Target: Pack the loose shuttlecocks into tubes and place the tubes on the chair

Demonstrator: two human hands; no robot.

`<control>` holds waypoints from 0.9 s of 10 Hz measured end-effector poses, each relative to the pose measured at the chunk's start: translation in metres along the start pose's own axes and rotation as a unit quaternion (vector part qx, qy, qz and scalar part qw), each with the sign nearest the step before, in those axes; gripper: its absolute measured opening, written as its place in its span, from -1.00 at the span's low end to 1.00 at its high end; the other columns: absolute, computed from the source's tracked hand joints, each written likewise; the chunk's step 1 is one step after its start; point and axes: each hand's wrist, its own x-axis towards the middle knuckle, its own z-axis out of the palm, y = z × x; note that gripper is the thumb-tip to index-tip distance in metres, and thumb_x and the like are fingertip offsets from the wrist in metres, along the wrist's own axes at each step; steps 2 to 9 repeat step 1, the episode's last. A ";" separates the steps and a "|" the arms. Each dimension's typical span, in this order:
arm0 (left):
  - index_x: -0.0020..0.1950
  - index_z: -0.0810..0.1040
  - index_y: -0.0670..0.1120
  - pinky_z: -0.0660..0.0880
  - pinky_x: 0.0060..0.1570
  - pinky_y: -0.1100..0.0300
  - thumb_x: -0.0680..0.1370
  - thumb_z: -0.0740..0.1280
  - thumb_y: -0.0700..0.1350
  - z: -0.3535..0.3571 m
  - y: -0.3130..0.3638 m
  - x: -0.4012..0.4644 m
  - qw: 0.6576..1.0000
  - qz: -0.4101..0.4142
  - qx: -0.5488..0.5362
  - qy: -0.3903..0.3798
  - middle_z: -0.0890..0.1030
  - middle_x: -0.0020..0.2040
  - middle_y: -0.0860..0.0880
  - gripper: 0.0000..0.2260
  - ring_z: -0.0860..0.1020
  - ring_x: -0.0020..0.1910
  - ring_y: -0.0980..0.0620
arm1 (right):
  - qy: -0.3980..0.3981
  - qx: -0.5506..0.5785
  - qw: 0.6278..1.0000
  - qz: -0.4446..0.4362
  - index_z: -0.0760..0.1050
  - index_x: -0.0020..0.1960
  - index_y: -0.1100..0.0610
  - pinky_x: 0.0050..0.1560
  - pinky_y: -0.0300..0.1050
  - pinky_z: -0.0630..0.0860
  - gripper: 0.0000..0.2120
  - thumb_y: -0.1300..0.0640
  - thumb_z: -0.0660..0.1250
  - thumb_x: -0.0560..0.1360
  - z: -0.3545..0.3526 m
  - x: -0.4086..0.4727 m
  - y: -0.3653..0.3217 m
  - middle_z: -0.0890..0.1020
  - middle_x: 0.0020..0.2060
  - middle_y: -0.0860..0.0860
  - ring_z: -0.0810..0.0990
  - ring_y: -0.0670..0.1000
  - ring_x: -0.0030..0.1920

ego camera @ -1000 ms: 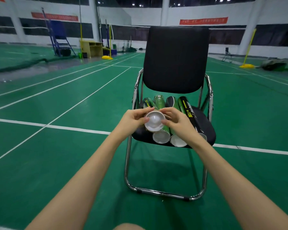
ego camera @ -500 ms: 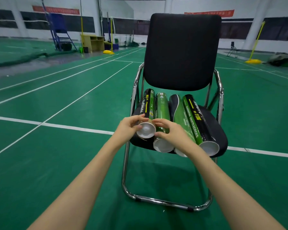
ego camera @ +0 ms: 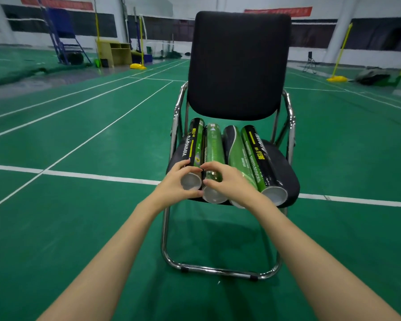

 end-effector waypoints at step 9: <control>0.28 0.36 0.28 0.35 0.29 -0.06 0.19 0.46 0.32 -0.008 0.013 -0.004 1.000 0.001 0.027 -0.005 0.37 0.31 0.12 -0.32 0.33 0.32 0.11 | 0.005 0.002 1.000 -0.017 0.38 0.34 0.04 0.23 -0.29 0.28 -0.57 0.16 0.35 0.49 -0.005 -0.012 -0.009 0.49 0.30 -0.04 0.41 -0.12 0.28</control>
